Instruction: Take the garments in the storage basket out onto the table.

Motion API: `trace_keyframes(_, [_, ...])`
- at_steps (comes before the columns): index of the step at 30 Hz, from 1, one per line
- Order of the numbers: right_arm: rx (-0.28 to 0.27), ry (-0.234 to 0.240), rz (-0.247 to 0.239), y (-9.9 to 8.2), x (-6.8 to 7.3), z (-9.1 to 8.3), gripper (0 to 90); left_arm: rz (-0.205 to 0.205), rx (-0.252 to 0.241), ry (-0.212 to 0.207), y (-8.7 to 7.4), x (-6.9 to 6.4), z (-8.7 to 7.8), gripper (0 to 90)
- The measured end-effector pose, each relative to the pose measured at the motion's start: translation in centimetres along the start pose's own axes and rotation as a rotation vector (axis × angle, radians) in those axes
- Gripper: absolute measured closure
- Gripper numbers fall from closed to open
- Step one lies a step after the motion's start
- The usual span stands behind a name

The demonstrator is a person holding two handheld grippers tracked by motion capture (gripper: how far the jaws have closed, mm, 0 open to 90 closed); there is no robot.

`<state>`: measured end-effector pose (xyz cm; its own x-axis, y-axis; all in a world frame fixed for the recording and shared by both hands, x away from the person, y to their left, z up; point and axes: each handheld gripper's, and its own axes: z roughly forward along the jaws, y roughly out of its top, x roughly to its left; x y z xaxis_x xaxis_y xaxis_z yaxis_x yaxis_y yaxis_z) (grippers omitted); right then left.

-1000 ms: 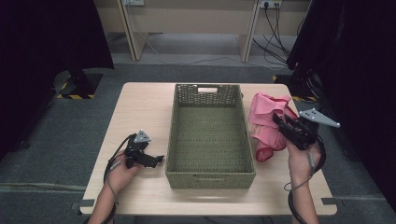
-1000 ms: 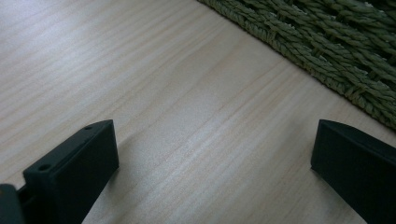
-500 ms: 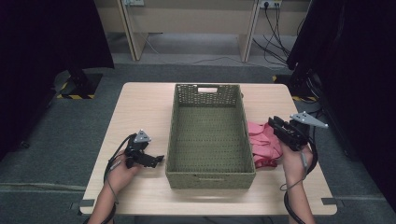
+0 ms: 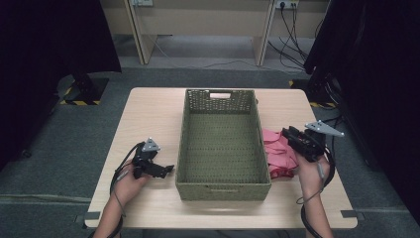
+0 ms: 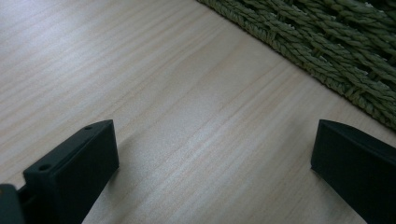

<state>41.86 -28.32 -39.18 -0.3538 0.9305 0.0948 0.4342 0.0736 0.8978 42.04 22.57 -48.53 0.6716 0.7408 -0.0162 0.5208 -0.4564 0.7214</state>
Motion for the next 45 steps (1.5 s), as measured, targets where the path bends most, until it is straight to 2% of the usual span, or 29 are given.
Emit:
trace_keyframes(17, [0.047,0.010,-0.007,-1.5,0.2,-0.6,56.1,0.001,0.000,0.000,0.0,0.0,0.0,0.0])
trace_keyframes(45, [0.096,0.011,-0.008,-3.8,-0.4,-3.0,47.8,0.002,0.000,-0.001,0.0,0.0,0.0,0.0])
